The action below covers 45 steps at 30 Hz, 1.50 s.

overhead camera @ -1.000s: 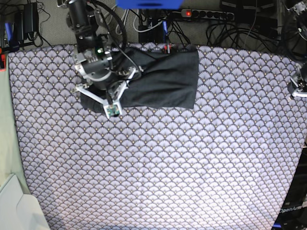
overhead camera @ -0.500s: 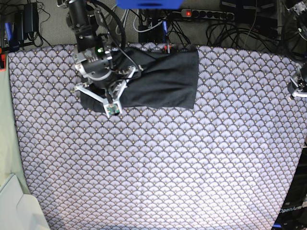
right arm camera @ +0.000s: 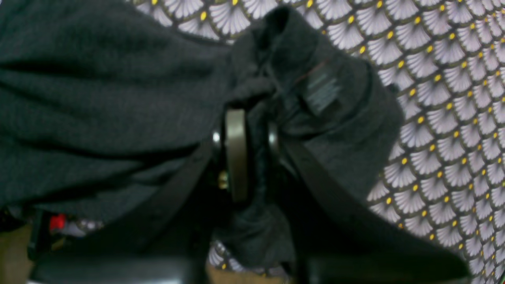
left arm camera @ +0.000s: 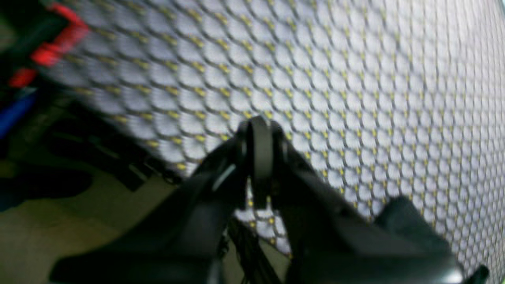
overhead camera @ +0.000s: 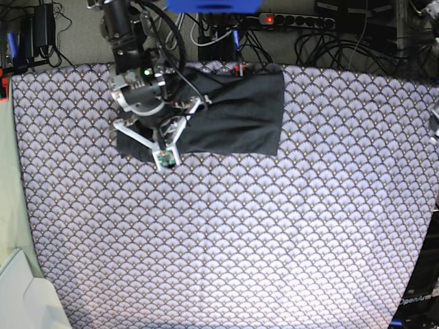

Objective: Fold the T-shirt properly
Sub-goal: 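Press the folded end down onto the bundle with the right gripper, then grasp the bundle's end with the right gripper and flip it over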

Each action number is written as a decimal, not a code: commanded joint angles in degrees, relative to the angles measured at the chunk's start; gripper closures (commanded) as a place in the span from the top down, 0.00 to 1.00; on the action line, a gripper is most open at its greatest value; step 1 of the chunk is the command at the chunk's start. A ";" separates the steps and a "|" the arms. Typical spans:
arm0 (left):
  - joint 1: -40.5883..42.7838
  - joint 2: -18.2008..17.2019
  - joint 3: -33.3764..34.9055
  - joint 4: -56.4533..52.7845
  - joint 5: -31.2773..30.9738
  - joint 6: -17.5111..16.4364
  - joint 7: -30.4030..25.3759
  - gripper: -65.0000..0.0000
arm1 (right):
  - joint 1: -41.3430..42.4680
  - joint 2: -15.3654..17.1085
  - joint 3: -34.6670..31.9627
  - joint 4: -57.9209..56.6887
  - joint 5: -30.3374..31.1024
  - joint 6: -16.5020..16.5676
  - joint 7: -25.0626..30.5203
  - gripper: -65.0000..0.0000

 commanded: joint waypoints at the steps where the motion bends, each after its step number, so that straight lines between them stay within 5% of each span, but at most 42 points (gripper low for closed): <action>1: -0.35 -1.66 -0.56 0.77 -1.51 1.09 -0.18 0.00 | 0.50 -0.73 -0.89 1.56 0.33 0.02 1.96 0.00; 16: 3.26 -3.68 -1.00 1.39 -1.07 1.09 -0.18 0.00 | 2.61 -3.11 -16.01 1.30 0.33 0.02 6.44 0.00; 45: 4.84 -3.24 -1.09 1.39 -1.07 1.18 -0.18 0.00 | 4.02 -8.56 -20.85 -17.87 0.42 0.02 16.90 0.00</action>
